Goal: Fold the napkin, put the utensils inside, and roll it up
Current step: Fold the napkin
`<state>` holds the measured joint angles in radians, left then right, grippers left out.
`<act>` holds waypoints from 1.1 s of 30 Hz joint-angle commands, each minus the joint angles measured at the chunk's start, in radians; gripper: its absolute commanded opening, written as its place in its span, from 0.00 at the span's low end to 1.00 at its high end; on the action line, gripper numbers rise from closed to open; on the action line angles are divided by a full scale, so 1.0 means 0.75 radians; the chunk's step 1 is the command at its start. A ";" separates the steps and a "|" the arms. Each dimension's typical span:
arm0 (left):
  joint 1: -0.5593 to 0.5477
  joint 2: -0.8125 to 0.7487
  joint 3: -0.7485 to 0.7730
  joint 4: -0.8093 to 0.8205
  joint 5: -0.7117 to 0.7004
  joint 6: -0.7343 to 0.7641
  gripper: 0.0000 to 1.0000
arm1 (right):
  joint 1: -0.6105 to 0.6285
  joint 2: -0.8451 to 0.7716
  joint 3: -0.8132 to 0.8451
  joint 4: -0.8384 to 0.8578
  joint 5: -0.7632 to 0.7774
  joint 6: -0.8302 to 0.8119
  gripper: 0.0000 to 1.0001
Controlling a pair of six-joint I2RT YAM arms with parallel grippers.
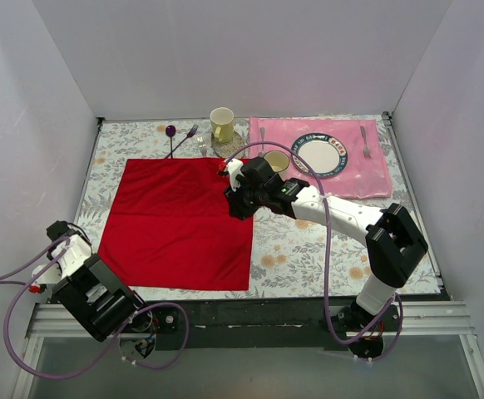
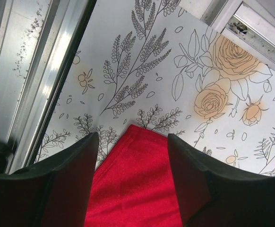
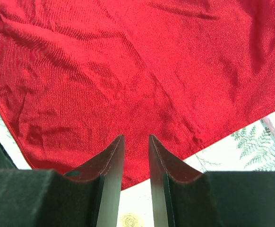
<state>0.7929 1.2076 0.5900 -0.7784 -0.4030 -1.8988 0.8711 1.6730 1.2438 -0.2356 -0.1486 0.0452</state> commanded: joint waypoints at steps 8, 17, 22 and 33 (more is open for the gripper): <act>0.004 0.028 -0.126 0.128 0.051 -0.135 0.28 | -0.002 -0.016 0.006 0.050 -0.008 -0.013 0.34; 0.004 -0.004 -0.132 0.152 0.093 -0.144 0.00 | 0.000 0.003 0.002 0.050 -0.027 -0.009 0.33; 0.002 -0.062 -0.055 0.097 0.128 -0.062 0.00 | 0.008 0.044 0.021 0.060 -0.066 0.015 0.33; -0.171 -0.234 0.083 -0.005 0.345 0.088 0.00 | 0.117 0.244 0.174 0.187 -0.258 0.083 0.36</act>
<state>0.7128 1.0695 0.6178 -0.7601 -0.2443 -1.8729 0.9337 1.7901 1.2774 -0.1925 -0.2436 0.0761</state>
